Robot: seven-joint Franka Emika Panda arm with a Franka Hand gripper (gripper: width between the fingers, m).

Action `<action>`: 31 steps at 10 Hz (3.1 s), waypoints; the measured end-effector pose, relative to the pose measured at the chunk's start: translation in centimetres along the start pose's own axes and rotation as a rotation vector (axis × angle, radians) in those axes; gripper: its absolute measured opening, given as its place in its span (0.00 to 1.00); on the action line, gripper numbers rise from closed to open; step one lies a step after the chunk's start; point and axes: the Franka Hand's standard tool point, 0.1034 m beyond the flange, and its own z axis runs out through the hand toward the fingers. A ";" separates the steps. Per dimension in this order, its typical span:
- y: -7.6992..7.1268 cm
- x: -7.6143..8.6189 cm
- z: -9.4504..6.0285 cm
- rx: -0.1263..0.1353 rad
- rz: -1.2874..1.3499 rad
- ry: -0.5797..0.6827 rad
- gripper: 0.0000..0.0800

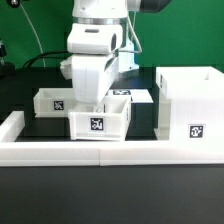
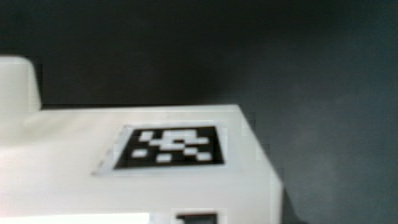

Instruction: Assemble drawer

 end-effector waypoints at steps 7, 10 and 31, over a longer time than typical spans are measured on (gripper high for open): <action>-1.4 -0.5 1.3 0.006 -0.138 -0.013 0.05; -1.6 0.9 2.0 0.016 -0.106 -0.005 0.05; -1.4 4.6 2.2 0.038 -0.082 0.016 0.05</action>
Offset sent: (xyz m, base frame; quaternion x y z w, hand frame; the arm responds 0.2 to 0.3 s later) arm -0.0153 0.0059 -0.0053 -0.0297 0.0143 -0.1115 0.9932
